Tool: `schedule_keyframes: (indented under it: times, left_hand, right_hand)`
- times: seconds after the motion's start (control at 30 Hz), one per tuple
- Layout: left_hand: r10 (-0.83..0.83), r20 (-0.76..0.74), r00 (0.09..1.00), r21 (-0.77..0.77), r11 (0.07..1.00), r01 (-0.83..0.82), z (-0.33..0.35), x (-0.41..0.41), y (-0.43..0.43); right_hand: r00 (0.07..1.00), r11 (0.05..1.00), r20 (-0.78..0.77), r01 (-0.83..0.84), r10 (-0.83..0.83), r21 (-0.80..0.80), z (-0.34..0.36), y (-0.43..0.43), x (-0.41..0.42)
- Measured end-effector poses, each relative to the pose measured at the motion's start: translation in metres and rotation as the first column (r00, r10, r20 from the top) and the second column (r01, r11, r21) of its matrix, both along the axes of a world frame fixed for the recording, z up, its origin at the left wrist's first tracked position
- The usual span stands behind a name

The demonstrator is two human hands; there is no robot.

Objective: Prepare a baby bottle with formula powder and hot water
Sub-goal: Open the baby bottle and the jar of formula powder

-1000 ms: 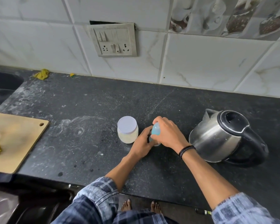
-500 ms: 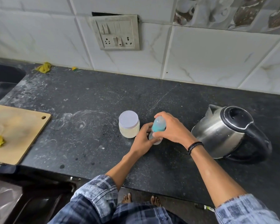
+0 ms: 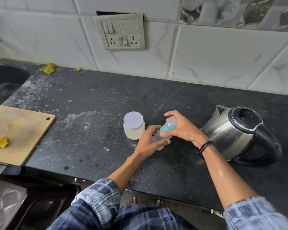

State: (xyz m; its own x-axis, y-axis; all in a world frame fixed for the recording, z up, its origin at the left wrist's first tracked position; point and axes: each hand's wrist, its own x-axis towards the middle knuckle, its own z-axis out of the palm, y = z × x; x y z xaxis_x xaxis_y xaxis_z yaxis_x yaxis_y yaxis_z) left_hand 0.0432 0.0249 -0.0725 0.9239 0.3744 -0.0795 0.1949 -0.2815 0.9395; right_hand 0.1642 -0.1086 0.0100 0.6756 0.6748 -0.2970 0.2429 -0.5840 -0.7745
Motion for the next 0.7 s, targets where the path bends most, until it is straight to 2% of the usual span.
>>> schedule_keyframes:
  times: [0.17, 0.37, 0.53, 0.7]
  left_hand:
    - [0.010, -0.006, 1.000, 0.037, 0.999, -0.010, -0.0011, -0.0025, -0.0009]
    - [0.010, -0.022, 1.000, 0.029, 1.000, -0.010, -0.0011, -0.0063, -0.0015]
    - [0.030, -0.034, 0.999, 0.010, 1.000, -0.029, -0.0026, -0.0062, -0.0013]
    - [0.025, -0.040, 0.999, 0.001, 1.000, -0.025, -0.0009, -0.0047, -0.0037]
  right_hand:
    - [0.992, 0.994, 0.106, 0.073, -0.064, -0.086, -0.0031, 0.0054, 0.0000]
    - [0.999, 0.999, 0.002, -0.035, 0.035, -0.020, -0.0022, 0.0050, 0.0007]
    - [0.994, 0.993, 0.099, 0.062, -0.052, -0.099, -0.0001, 0.0044, 0.0006]
    - [0.998, 0.996, 0.068, -0.005, 0.012, -0.092, 0.0053, 0.0091, 0.0006]
